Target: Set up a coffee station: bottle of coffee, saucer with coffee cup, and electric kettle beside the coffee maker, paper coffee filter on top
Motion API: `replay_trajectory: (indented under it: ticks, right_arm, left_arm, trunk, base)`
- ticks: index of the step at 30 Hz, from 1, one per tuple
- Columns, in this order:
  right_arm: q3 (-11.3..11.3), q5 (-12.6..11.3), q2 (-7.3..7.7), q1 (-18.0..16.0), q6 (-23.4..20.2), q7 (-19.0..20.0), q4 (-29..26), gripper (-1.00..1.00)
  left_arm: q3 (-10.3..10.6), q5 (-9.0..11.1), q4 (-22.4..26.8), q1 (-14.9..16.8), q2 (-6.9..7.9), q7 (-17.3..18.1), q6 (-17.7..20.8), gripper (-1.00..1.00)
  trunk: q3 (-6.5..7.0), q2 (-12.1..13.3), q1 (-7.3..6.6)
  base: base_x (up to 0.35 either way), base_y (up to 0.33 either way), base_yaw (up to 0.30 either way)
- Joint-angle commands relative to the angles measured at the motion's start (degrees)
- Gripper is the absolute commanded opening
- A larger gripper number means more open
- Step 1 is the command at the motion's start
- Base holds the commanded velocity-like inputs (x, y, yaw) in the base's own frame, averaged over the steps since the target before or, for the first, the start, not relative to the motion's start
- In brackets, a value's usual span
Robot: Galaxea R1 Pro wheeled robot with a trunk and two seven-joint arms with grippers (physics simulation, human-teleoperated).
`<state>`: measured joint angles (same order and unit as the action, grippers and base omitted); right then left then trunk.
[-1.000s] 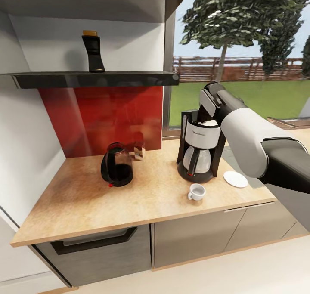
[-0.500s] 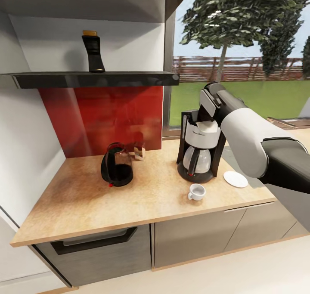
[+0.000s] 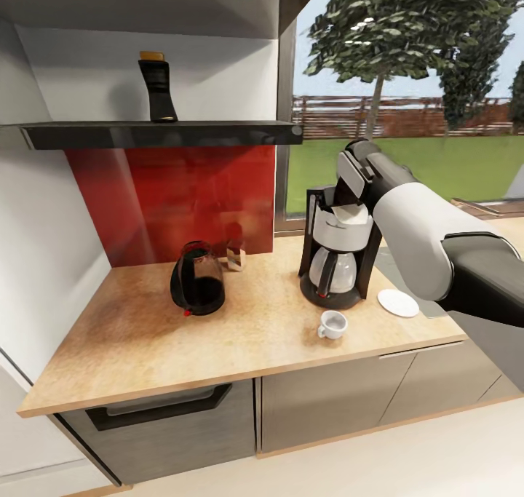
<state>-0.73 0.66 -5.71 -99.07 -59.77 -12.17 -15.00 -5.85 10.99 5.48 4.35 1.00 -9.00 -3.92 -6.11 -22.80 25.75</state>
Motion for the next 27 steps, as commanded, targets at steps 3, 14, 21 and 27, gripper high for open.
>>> replay_trajectory:
  ticks: [3, 14, 21, 27]
  right_arm:
    - [-0.06, 0.04, -0.01, -0.03, -0.23, -0.05, -0.03, 1.0]
    - [-0.06, 0.04, -0.01, 0.01, -0.23, -0.05, -0.03, 1.0]
    - [-0.06, 0.04, -0.01, 0.0, -0.23, -0.05, -0.03, 1.0]
    - [-0.06, 0.04, -0.01, 0.01, -0.23, -0.05, -0.03, 1.0]
  left_arm:
    - [-0.44, 0.09, -0.03, 0.04, -0.03, 0.03, -0.21, 1.0]
    - [-0.39, 0.09, -0.03, 0.04, -0.03, 0.03, -0.21, 1.0]
    - [-0.39, 0.09, -0.03, 0.04, -0.03, 0.03, -0.21, 1.0]
    - [-0.39, 0.09, -0.03, 0.04, -0.03, 0.03, -0.21, 1.0]
  trunk:
    - [-0.13, -0.12, 0.03]
    - [0.23, -0.12, 0.03]
    - [0.87, -0.12, 0.03]
    - [1.42, -0.12, 0.03]
  base:
    - [0.018, 0.0, 0.0]
    - [0.09, 0.0, 0.0]
    - [0.002, 0.0, 0.0]
    - [0.0, 0.0, 0.0]
